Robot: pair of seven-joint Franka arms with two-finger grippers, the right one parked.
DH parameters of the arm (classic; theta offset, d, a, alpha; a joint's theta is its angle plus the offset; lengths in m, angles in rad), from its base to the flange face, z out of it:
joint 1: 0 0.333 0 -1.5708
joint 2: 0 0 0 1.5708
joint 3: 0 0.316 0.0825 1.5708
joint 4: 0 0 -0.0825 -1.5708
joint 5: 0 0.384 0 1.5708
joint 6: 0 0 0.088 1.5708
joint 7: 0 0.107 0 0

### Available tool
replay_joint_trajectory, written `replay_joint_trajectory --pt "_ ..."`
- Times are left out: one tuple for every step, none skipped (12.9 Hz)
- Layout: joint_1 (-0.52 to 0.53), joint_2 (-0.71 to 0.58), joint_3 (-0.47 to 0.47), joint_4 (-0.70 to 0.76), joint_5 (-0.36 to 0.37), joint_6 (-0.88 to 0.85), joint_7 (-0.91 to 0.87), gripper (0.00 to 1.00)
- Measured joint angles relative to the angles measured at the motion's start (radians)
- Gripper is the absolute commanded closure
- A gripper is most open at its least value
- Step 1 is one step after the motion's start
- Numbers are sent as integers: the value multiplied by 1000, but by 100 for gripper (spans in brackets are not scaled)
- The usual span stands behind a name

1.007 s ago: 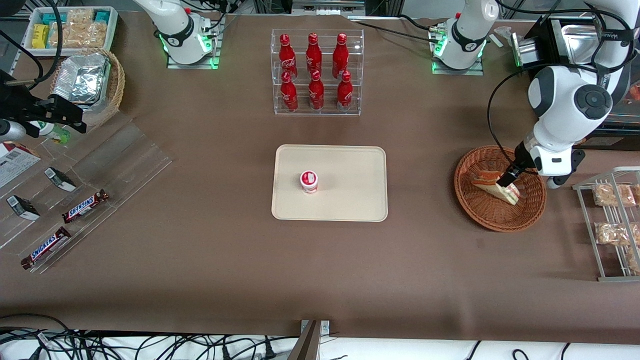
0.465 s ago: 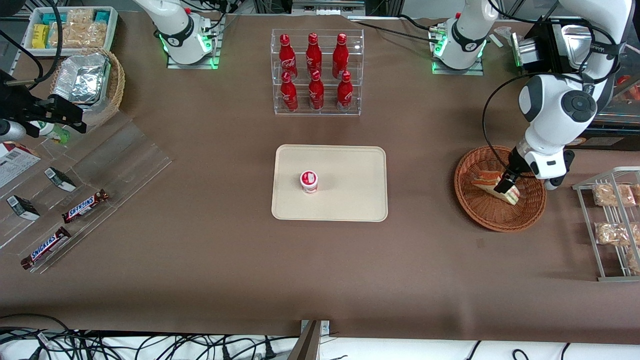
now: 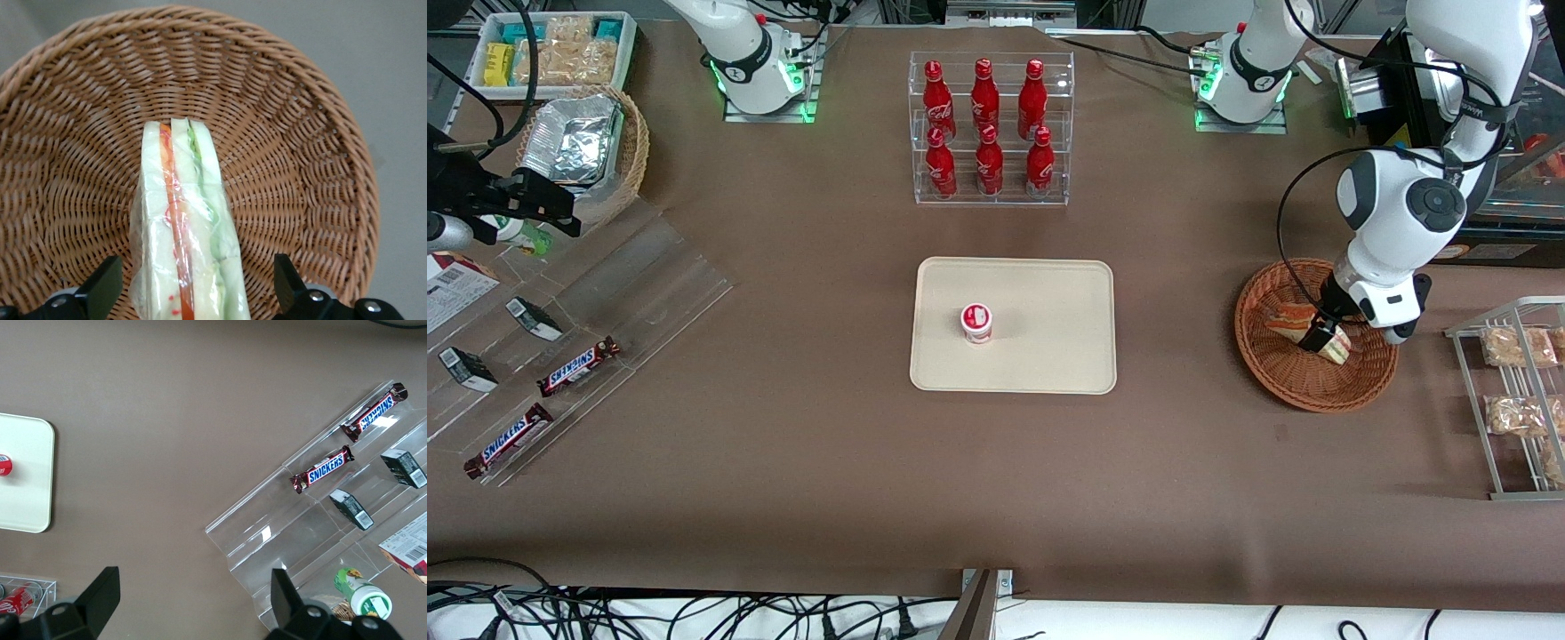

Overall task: Place sandwich from basket to tray
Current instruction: 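Close the left gripper on the wrapped sandwich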

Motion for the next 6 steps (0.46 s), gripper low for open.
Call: replay_joint_trajectory --pt "0 7 0 0 0 4 -3 0" --pt "0 12 1 0 0 6 -5 18" --pt "0 16 3 0 0 7 -8 37" --pt "0 18 7 0 0 7 -10 56" --pt "1 20 9 0 0 7 -13 71" --pt "1 22 11 0 0 7 -22 80"
